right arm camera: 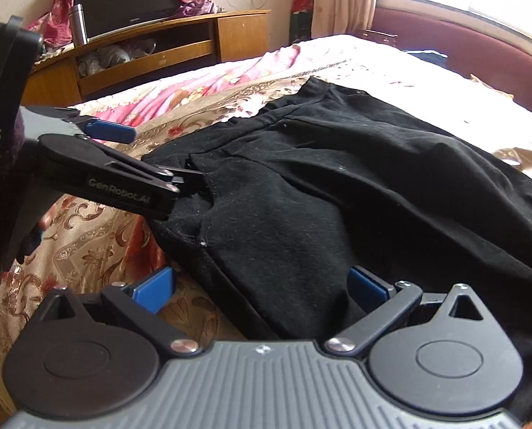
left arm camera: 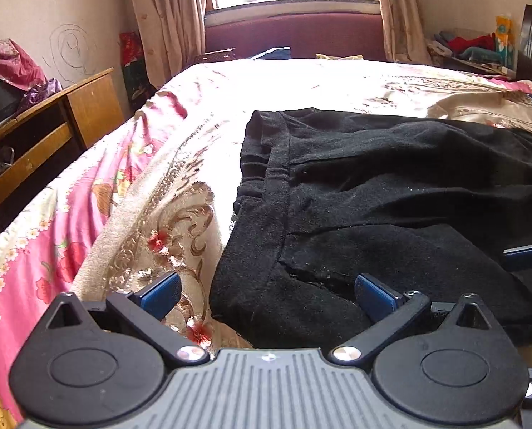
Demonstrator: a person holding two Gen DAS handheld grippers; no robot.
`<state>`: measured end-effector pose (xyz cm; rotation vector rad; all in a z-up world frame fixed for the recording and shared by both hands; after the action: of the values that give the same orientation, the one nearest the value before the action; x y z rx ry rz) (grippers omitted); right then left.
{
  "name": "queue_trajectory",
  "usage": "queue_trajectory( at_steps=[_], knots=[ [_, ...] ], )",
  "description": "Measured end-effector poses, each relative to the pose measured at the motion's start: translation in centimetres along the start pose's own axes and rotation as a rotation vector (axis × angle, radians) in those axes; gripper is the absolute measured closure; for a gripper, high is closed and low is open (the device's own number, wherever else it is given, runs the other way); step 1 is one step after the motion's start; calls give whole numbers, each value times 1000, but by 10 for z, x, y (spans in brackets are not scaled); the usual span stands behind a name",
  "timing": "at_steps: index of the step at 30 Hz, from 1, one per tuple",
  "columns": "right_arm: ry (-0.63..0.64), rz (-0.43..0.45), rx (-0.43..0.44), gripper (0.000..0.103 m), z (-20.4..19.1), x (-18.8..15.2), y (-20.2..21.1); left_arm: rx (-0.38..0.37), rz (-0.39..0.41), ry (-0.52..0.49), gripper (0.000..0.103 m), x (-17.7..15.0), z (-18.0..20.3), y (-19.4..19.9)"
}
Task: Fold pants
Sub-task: 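Close the left and right grippers on the trouser waistband edge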
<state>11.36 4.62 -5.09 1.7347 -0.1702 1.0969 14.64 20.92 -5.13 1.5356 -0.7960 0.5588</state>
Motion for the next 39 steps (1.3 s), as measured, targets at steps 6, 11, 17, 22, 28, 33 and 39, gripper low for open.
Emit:
queue_trajectory(
  at_steps=[6,11,17,22,28,33,39],
  knots=[
    [69,-30,-42,18,3,1,-17,-132,-31,53,0,-21,-10,-24],
    [66,-47,-52,34,8,6,-14,-149,-16,-14,0,-18,-9,-22],
    [81,-48,-76,30,4,7,-18,-123,8,-115,26,-10,0,-15],
    [123,-42,-117,49,0,10,-25,-173,-9,-2,51,-7,-23,-13],
    [143,-95,-45,86,-25,13,-9,-208,-23,27,61,-14,-32,13],
    [155,-137,68,87,-62,1,0,-167,-59,30,61,-37,-49,46],
    [197,-200,184,86,-115,-8,-7,-37,-132,23,61,-78,-73,77]
  ],
)
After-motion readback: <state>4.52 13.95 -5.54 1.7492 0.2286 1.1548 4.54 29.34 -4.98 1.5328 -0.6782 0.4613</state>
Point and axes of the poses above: each gripper's, at about its wrist camera, not at the fingertips, and y roughly against the way its jaws point, z to its right, x to its top, the point moved 4 cm from there along -y, roughly the way its jaws point, and after that the axes turned 2 degrees about -y, right-handed, at the moved point
